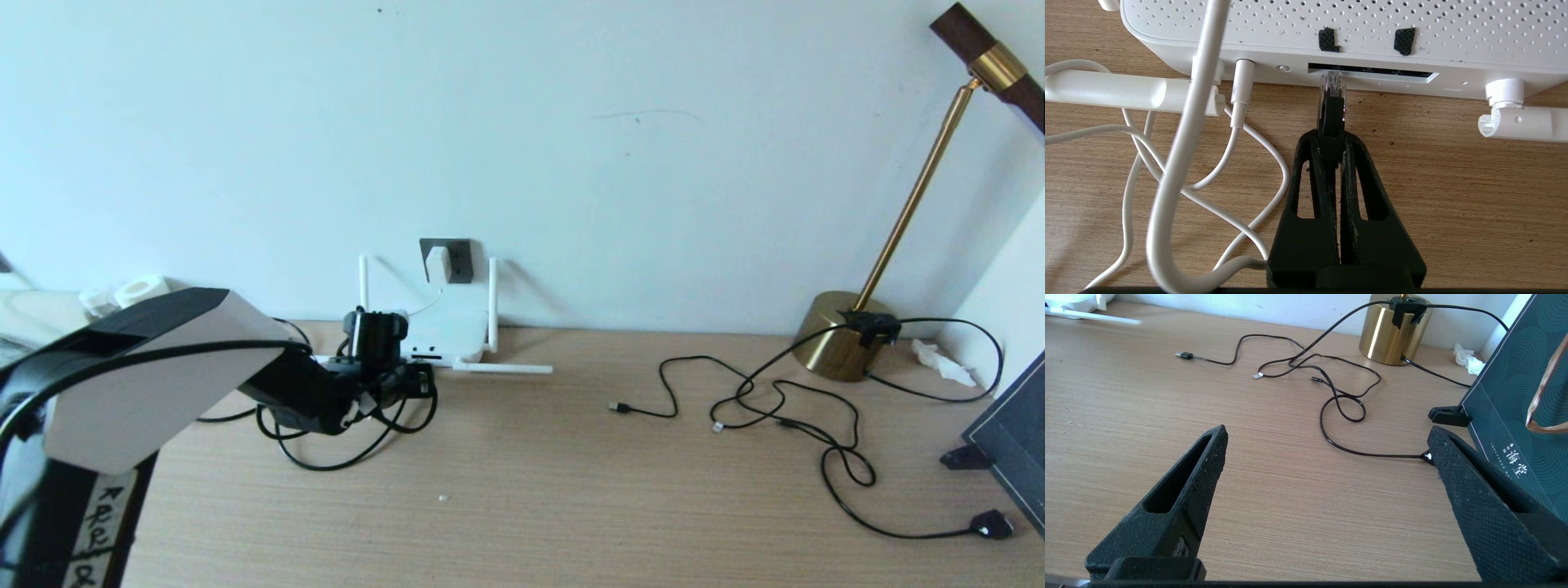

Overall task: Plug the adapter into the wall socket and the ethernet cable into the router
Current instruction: Plug cable into router interface

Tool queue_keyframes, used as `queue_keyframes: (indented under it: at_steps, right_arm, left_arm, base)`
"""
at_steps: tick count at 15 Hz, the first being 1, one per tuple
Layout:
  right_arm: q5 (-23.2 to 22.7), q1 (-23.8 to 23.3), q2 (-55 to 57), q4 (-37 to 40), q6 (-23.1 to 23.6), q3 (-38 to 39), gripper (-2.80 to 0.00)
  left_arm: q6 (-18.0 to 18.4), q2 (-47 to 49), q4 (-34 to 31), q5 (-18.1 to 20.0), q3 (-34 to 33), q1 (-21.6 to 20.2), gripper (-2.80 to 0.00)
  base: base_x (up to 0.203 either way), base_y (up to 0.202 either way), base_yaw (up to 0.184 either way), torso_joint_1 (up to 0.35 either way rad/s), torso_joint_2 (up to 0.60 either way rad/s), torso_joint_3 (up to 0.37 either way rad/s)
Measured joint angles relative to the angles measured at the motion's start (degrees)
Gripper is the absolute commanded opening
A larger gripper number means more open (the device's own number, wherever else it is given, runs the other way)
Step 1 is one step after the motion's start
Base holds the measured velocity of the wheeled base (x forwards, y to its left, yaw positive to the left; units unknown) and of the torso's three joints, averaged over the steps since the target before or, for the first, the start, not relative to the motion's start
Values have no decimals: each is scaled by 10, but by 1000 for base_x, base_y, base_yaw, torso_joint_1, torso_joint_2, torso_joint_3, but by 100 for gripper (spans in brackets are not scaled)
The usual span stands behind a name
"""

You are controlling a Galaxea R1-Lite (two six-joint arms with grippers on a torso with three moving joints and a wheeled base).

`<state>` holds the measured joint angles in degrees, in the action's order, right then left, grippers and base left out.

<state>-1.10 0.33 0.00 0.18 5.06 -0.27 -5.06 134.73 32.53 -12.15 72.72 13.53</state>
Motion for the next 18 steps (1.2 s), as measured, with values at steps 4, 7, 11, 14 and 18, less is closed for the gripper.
queue_keyframes:
  at_steps: [4,7,11,14,18]
  right_arm:
    - [0,0,0,0,0,0,0]
    - [0,0,0,0,0,0,0]
    - [0,0,0,0,0,0,0]
    - [0,0,0,0,0,0,0]
    - [0,0,0,0,0,0,0]
  left_arm:
    - [2,-1,1,0,0,0,-280]
    - [3,-7,2,-1,-2,1,-280]
    - [3,-13,7,-1,-9,1,-280]
    - [3,-14,7,-1,-10,1,-280]
    - [3,-13,5,-1,-9,1,-280]
  base:
    - [0,0,0,0,0,0]
    - [0,0,0,0,0,0]
    - [0,0,0,0,0,0]
    - [0,0,0,0,0,0]
    - [0,0,0,0,0,0]
